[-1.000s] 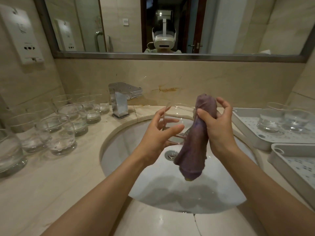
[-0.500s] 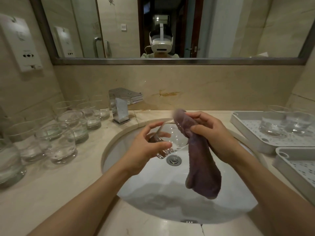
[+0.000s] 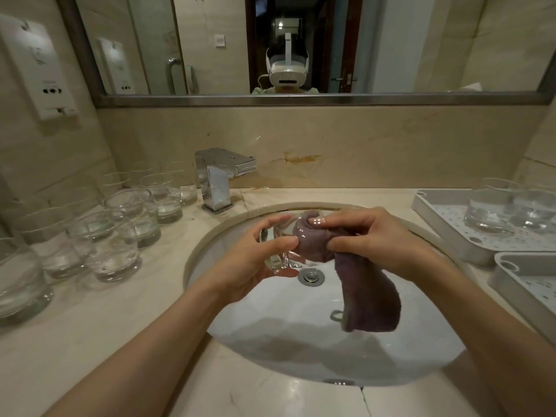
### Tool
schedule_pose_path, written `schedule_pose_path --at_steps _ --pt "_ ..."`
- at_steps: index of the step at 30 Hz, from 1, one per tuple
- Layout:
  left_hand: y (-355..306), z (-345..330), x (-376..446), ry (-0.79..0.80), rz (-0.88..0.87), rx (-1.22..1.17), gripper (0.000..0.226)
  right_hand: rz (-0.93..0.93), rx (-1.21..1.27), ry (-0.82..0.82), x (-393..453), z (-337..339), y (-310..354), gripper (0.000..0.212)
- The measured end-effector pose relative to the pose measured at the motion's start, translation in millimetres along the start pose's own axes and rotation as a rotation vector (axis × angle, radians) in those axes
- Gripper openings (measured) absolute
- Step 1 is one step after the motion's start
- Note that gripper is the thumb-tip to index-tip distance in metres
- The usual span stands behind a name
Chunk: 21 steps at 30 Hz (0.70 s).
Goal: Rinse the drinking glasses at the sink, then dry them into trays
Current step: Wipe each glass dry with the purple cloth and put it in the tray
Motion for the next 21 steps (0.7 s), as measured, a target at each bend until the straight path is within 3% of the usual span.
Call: schedule_pose_path --at_steps 3,6,10,12,15,17,19,21 --pt "-1 4 0 0.003 0.01 0.008 0.05 0.077 -0.036 0.019 0 -11 2 0.05" --pt "-10 8 1 0.033 -0.013 0.015 0.061 0.158 0.05 -0.123 0 -5 1 0.04" --pt "-11 4 0 0.052 -0.013 -0.022 0.062 0.121 0.116 -0.253 0 0 -6 0.021" --pt "-8 5 1 0.029 -0.009 -0.012 0.061 0.111 0.09 -0.206 -1 -6 -5 0.022" --pt "-7 7 0 -0.003 0.023 -0.021 0.056 0.005 0.013 0.02 -2 -21 -9 0.021" --pt "-8 9 -3 -0.027 0.056 0.012 0.052 -0.049 -0.086 0.124 -4 -31 -17 0.034" --pt "-9 9 -5 -0.042 0.071 0.146 0.047 -0.063 -0.161 0.157 -6 -41 -23 0.05" --pt "-11 7 -6 -0.056 0.072 0.304 0.044 -0.077 -0.08 0.146 -7 -49 -25 0.046"
Point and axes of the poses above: each hand's wrist, its own x-axis towards the middle knuckle, its own z-axis out of the back of the hand, y = z × x, the point moved 7 cm from there along x, towards the middle knuckle, and after that the axes turned 1 degree about y, right-handed, at the moved point
